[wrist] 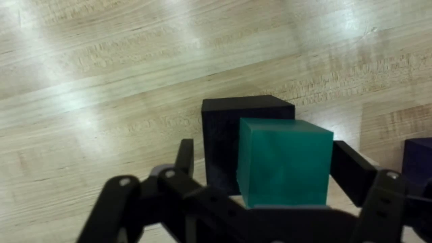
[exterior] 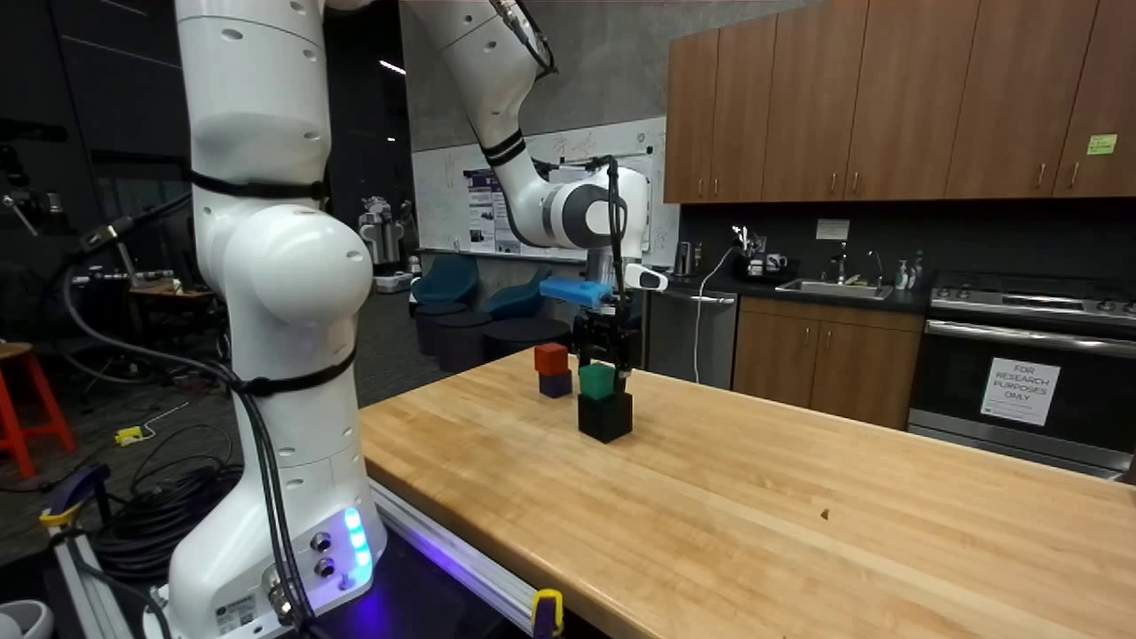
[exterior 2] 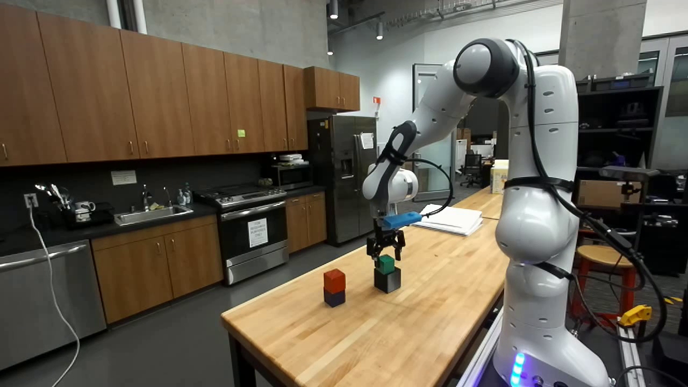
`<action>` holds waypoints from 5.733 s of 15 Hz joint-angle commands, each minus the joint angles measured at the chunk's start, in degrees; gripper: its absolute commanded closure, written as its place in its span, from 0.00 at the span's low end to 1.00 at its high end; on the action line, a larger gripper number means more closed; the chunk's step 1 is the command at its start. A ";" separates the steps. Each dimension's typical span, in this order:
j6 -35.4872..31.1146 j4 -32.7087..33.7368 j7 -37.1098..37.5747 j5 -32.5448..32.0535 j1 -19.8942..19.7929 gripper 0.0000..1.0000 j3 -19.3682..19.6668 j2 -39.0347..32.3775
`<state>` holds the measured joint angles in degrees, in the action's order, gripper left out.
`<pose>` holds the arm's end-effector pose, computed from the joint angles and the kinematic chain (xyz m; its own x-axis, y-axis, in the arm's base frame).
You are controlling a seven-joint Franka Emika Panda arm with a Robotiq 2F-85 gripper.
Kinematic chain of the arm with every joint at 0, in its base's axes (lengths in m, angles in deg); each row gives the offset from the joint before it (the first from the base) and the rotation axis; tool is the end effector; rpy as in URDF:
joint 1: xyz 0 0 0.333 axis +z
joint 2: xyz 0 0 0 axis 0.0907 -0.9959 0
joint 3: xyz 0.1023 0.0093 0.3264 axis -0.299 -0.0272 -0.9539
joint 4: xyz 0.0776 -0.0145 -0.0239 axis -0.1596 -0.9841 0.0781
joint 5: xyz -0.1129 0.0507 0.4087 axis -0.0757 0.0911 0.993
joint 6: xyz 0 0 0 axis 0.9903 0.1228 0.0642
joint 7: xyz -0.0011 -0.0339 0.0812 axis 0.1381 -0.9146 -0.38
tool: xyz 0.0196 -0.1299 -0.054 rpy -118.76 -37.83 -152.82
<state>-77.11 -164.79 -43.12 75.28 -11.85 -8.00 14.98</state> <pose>0.4623 -0.1130 0.2234 0.9555 -0.2744 -0.1085 -0.2764 -0.9610 -0.0037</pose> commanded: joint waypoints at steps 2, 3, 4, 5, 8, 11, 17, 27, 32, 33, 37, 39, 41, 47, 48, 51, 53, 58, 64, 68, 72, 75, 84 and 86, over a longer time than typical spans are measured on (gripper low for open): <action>0.74 -0.55 -0.05 -1.90 0.21 0.00 -0.24 1.99; 1.11 -0.57 0.03 -2.37 0.34 0.00 -0.37 2.55; 1.07 -0.60 0.22 -2.80 0.41 0.00 -0.48 2.97; 1.27 -0.61 0.19 -3.20 0.45 0.00 -0.58 3.47; 1.63 -0.51 0.20 -4.16 0.58 0.00 -0.91 4.76; 2.42 -0.37 0.12 -5.26 0.66 0.00 -1.31 6.11; 3.90 -0.06 0.09 -6.00 1.70 0.00 -2.83 8.80; 6.77 -0.82 -0.34 -6.01 4.64 0.00 -5.92 13.14; 7.39 -2.13 -0.15 -5.91 6.52 0.00 -7.80 14.46; 7.37 -2.48 -0.04 -5.98 6.92 0.00 -8.22 14.57; 7.59 -3.75 -0.51 -5.12 8.44 0.00 -9.55 15.19; 7.45 -4.31 -0.49 -5.04 9.14 0.00 -10.21 15.30; 7.16 -4.66 -0.46 -4.86 9.81 0.00 -10.75 15.32; 7.12 -4.52 3.06 -4.18 11.03 0.00 -12.63 14.61; 7.47 -4.29 4.12 -3.89 11.13 0.00 -12.91 14.37; 6.68 -4.24 7.32 -3.08 11.17 0.00 -13.72 13.55; 6.43 -3.97 8.79 -2.07 11.34 0.00 -14.07 12.75; 3.92 -3.64 10.05 0.90 12.35 0.00 -14.98 10.18; -1.79 -2.09 10.62 2.21 13.38 0.00 -15.55 5.65; -6.29 -0.61 13.49 -0.23 12.99 0.00 -15.27 2.69; -8.32 0.94 19.70 -6.63 12.75 0.00 -14.41 0.47; -7.43 2.25 24.30 -12.51 12.85 0.00 -13.29 -0.17; -6.25 5.91 25.90 -12.39 13.34 0.00 -11.28 -4.45; -6.11 6.64 25.98 -12.45 13.44 0.00 -10.79 -5.22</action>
<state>-84.36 -160.21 -18.95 64.17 0.94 -19.87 11.36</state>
